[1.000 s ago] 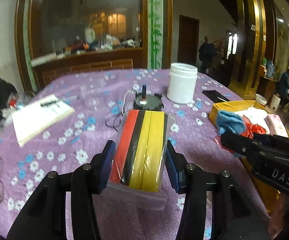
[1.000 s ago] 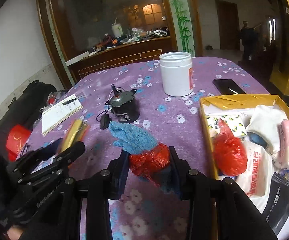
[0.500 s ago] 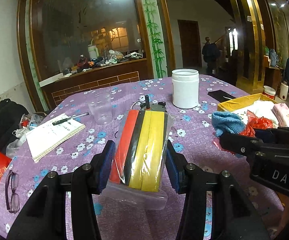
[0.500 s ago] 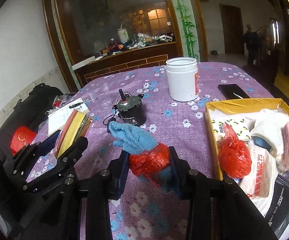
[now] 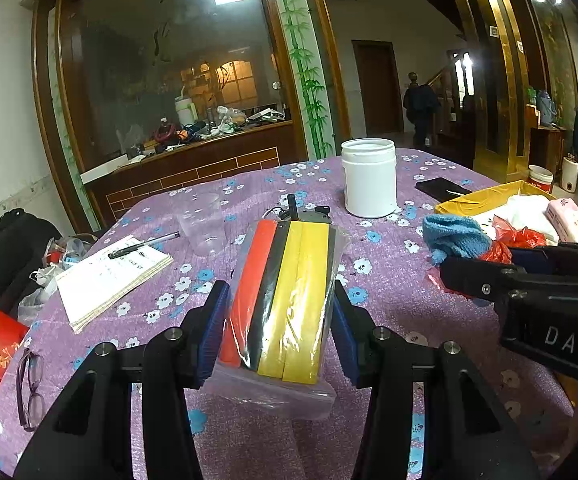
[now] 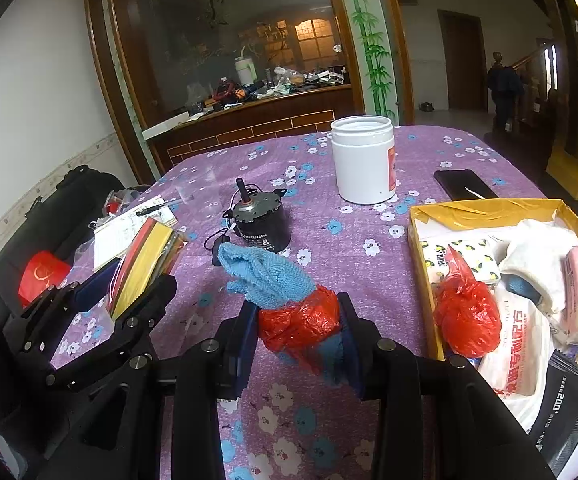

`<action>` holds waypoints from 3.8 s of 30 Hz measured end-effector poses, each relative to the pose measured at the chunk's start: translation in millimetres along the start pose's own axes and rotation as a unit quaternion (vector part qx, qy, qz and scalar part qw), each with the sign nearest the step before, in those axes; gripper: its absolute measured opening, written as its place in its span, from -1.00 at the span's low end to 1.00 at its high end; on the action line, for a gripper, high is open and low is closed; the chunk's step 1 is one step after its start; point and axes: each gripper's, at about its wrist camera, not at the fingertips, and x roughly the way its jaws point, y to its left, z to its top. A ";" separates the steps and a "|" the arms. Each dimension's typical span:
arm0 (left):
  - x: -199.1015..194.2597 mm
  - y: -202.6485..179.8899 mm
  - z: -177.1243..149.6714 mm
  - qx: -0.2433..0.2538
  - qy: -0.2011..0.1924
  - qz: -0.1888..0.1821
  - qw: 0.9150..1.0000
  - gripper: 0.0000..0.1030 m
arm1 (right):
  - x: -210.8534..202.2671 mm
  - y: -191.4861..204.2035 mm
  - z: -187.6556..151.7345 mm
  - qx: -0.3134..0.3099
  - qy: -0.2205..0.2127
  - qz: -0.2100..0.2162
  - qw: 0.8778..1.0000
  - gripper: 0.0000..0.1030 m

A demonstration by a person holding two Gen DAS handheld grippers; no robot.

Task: Organize soft objects
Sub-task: 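Carry the sponge pack and blue cloth over the white box, then lower both items into the white box and open both grippers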

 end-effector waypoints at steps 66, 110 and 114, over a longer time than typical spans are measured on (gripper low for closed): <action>-47.1 -195.1 9.9 0.042 0.066 -0.304 0.949 -0.09 | -123.0 -213.2 -72.6 0.219 -0.047 -0.109 0.969 -0.22; -72.7 -184.5 11.7 0.052 0.015 -0.286 0.957 0.56 | -149.0 -193.9 -75.1 0.184 -0.115 -0.141 0.966 0.50; -77.0 -180.0 7.4 0.061 0.026 -0.271 0.960 0.58 | -159.2 -183.0 -79.7 0.162 -0.123 -0.159 0.966 0.67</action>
